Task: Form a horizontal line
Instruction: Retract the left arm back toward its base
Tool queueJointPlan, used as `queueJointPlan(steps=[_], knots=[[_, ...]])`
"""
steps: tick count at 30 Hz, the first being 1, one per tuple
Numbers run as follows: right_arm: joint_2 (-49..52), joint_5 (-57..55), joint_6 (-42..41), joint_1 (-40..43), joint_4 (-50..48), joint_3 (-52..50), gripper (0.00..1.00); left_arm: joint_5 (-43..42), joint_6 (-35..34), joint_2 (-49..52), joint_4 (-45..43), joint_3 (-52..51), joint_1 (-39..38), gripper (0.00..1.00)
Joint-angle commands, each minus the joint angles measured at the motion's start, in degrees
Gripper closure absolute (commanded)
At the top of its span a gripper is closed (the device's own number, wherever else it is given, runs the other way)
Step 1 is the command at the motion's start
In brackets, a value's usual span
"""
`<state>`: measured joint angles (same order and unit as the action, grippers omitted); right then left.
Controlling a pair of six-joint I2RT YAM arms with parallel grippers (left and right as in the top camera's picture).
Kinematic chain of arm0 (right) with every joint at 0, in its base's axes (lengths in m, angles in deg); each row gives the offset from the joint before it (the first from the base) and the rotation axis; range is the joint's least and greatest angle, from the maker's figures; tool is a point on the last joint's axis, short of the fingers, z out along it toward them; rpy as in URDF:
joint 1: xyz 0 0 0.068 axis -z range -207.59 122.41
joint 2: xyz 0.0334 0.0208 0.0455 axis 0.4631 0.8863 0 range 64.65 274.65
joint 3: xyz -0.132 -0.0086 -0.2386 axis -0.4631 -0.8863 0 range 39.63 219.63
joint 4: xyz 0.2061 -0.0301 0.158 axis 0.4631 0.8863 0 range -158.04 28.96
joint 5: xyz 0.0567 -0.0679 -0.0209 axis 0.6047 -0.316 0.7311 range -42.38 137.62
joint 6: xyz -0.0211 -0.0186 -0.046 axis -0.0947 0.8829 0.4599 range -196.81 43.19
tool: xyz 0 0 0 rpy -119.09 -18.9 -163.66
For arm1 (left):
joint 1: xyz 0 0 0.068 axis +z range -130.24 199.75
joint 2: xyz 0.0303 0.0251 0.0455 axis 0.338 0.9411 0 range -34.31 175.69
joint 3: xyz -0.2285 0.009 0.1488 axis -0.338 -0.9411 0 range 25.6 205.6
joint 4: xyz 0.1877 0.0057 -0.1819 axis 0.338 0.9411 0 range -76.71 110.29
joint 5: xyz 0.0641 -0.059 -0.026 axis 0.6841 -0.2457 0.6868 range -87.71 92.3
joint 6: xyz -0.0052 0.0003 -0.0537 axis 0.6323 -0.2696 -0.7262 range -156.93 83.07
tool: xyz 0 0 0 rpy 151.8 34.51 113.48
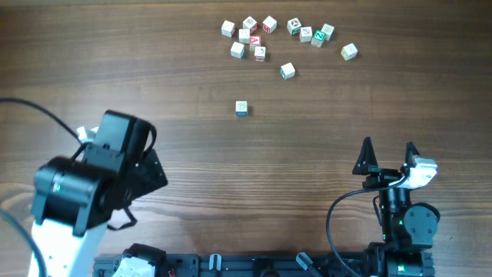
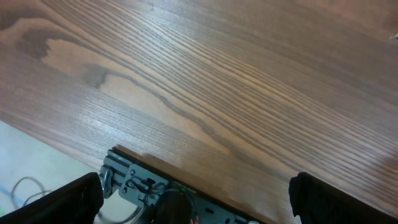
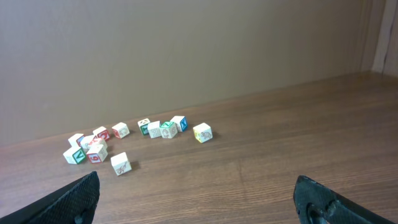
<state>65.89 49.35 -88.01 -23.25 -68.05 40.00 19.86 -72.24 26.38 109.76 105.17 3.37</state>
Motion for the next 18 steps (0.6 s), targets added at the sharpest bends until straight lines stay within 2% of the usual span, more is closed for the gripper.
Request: queueJointPlan(steps=[1, 16, 18], knots=[[-0.22, 0.96, 0.68, 0.13, -0.13, -0.07, 0.0, 1.14, -1.18, -2.1, 0.02, -0.72, 0.26, 0.0], [-0.22, 1.09, 0.2, 0.13, -0.15, -0.07, 0.0, 1.14, -1.18, -2.19, 0.02, -0.72, 0.26, 0.0], [-0.22, 6.43, -18.71, 0.13, -0.44, -0.07, 0.0, 1.14, -1.2, -2.19, 0.0, -0.72, 0.26, 0.0]])
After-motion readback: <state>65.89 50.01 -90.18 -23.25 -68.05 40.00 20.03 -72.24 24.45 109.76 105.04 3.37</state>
